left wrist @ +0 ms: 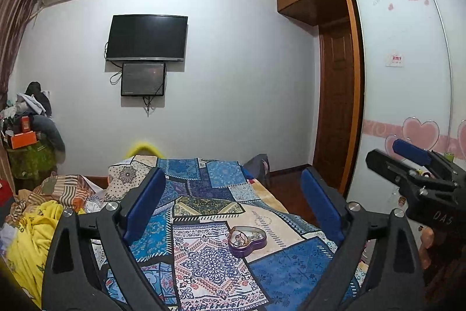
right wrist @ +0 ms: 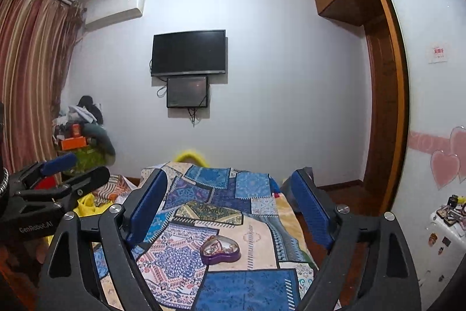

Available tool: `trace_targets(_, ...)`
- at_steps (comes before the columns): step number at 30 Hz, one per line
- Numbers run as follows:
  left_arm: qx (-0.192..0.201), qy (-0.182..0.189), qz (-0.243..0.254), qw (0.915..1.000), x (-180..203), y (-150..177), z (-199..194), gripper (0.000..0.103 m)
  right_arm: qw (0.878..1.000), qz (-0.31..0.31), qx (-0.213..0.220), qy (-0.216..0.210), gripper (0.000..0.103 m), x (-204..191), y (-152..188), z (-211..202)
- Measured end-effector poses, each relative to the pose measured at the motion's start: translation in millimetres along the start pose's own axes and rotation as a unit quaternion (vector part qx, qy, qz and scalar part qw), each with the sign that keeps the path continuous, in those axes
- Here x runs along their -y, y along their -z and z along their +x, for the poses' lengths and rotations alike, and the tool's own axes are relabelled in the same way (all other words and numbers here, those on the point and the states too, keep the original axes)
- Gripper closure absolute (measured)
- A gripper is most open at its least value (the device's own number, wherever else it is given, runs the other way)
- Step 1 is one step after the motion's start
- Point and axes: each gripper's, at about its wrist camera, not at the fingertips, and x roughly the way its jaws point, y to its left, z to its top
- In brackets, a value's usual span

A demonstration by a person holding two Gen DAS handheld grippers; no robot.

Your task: Organize jewelry

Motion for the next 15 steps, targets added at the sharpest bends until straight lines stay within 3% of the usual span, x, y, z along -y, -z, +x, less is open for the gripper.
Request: trace_targets(15,-0.009,-0.005,-0.009,0.9999,-5,5,1,0.007,1.0,0.0,-0.013,-0.007,0.018,5,7,-10)
